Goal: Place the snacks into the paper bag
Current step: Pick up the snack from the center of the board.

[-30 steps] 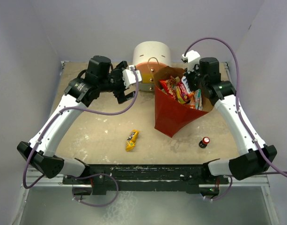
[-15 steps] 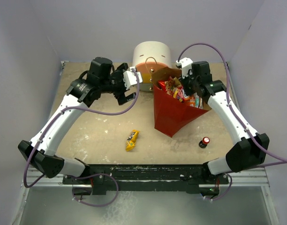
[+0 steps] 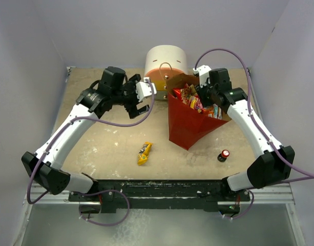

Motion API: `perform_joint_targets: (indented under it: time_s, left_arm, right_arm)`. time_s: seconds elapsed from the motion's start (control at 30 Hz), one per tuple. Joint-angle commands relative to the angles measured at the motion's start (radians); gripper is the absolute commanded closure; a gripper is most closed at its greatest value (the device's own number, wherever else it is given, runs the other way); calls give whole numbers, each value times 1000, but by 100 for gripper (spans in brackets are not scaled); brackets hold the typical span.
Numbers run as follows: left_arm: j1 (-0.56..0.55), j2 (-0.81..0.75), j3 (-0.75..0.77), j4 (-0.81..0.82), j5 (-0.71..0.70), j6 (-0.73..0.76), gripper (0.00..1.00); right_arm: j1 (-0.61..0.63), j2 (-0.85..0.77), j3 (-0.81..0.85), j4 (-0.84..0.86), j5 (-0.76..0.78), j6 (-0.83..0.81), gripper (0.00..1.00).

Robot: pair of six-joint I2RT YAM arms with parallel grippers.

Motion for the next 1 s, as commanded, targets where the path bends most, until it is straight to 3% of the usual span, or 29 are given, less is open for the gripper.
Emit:
perform_joint_targets:
  time_s: [0.0,0.17,0.3,0.57,0.8,0.97]
  left_arm:
    - [3,-13,-69,36,0,-33,1]
    - [3,-14,-194,69,24,-54,1]
    - [3,-14,-315,125,90,-65,1]
    - [3,38,-432,122,209,-24,1]
    - [-10,103,-471,164,243,-76,0]
    - [-26,191,-452,197,253,-98,7]
  right_arm:
    - [7,-44,57,-8,44,-21,48]
    - [3,-90,69,-8,68,-33,28]
    - [-21,-128,74,-6,61,-34,21]
    - [-117,-222,82,-3,-42,-32,19]
    - [-172,-261,75,26,-68,-41,19]
    - [-187,-269,64,27,-101,-41,19]
